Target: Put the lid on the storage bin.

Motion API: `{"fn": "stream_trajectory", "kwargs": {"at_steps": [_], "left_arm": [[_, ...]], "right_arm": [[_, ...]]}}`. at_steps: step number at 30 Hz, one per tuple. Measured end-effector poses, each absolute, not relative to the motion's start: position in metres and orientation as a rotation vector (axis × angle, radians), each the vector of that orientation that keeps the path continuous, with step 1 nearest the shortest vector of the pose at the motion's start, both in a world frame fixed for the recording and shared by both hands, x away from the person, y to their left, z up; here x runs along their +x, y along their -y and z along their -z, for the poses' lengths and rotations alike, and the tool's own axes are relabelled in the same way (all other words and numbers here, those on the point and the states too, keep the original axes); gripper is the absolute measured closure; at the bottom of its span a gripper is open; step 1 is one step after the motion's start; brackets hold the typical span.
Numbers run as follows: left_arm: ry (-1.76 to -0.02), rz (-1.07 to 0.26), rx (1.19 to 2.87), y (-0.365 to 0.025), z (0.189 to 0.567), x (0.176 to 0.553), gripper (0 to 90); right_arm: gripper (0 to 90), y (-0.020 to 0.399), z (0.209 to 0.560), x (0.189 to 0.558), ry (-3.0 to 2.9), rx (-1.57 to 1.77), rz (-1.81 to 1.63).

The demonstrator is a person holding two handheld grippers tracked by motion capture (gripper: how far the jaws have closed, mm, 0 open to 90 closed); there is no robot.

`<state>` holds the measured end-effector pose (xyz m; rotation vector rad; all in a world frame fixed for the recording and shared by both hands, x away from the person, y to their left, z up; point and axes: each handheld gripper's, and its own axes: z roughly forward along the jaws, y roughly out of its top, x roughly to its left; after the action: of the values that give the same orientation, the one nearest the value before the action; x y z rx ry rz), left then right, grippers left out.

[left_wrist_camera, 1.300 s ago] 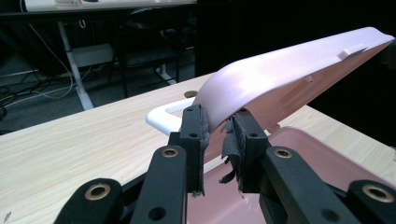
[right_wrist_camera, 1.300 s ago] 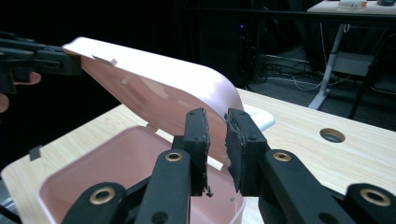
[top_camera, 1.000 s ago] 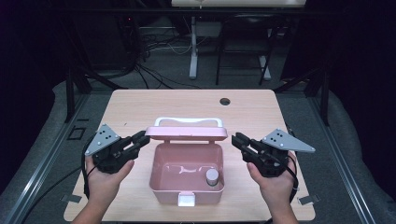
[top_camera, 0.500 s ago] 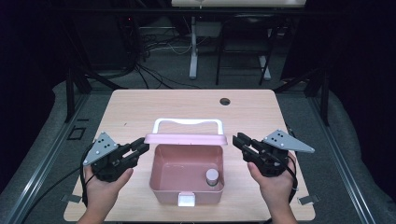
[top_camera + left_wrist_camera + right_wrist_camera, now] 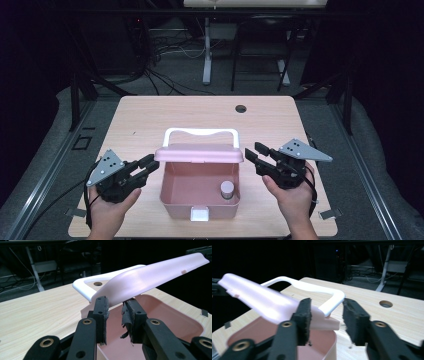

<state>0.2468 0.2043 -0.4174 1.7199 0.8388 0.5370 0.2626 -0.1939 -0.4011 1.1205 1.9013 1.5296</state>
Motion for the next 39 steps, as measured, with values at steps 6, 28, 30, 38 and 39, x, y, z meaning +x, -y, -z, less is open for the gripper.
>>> {"fn": "stream_trajectory", "kwargs": {"at_steps": [6,28,30,38,39], "left_arm": [[-0.838,-0.533,1.726,-0.204,0.42,0.244,72.6],[-0.827,-0.514,1.731,-0.205,0.429,0.232,69.9],[-0.826,-0.512,1.737,-0.205,0.43,0.23,69.9],[-0.827,-0.5,1.748,-0.207,0.438,0.225,69.4],[-0.827,-0.503,1.74,-0.206,0.439,0.225,69.3]], "right_arm": [[50.2,0.194,0.404,0.267,-1.901,1.092,-1.495],[36.5,0.199,0.409,0.272,-1.888,1.162,-1.416],[36.4,0.199,0.41,0.272,-1.888,1.164,-1.411],[36.2,0.199,0.41,0.273,-1.889,1.179,-1.407],[36.2,0.199,0.41,0.273,-1.889,1.179,-1.407]]}}
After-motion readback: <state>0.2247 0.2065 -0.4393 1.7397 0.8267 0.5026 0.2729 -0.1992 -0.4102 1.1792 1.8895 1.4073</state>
